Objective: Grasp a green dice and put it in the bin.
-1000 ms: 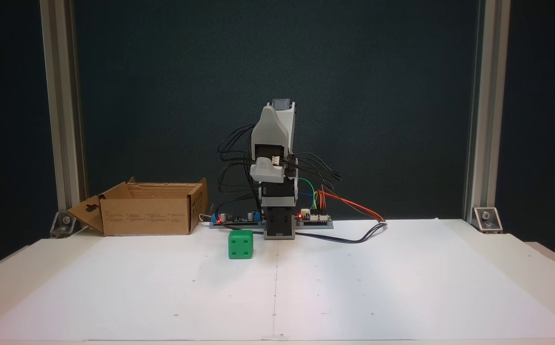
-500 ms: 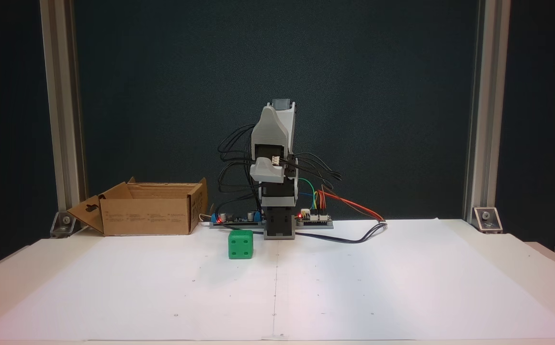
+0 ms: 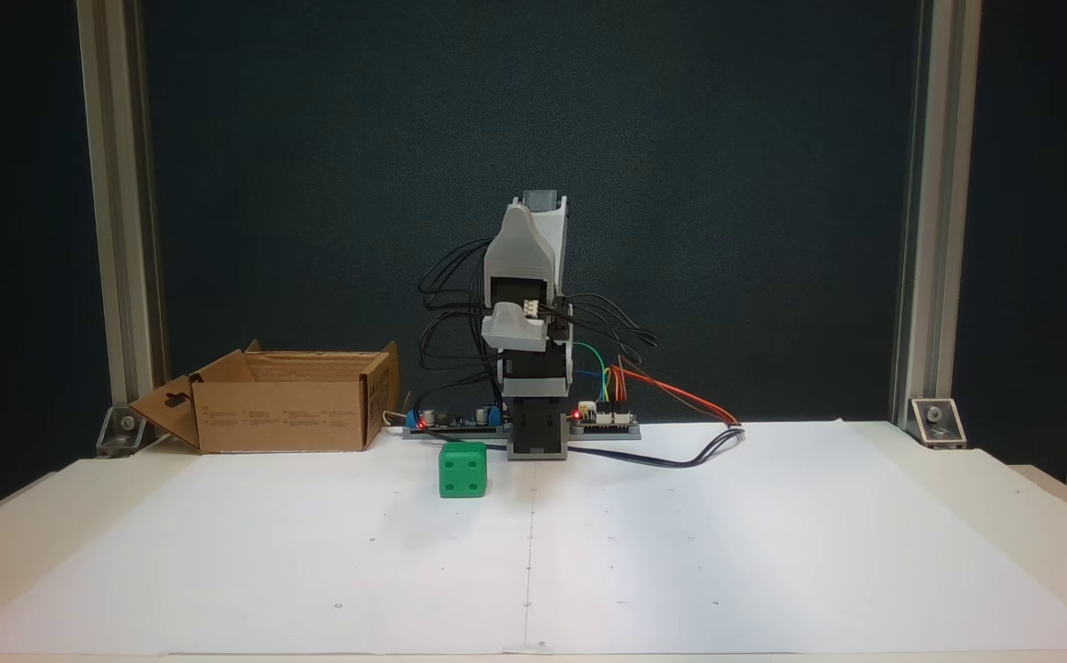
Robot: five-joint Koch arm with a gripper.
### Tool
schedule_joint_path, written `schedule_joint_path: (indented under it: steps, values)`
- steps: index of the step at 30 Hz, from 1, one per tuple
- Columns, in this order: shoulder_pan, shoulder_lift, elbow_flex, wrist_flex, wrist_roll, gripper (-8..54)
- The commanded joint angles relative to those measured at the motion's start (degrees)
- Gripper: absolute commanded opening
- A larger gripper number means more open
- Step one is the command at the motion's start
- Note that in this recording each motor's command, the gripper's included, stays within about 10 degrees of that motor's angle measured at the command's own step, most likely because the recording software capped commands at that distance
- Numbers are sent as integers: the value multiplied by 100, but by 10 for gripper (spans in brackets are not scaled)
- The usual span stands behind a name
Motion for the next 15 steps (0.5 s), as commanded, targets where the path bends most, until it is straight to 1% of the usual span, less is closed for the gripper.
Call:
schedule_joint_path:
  steps: [1,15]
  values:
    - [-9,598,237,-343,-149,448]
    - [18,606,229,-246,-185,431]
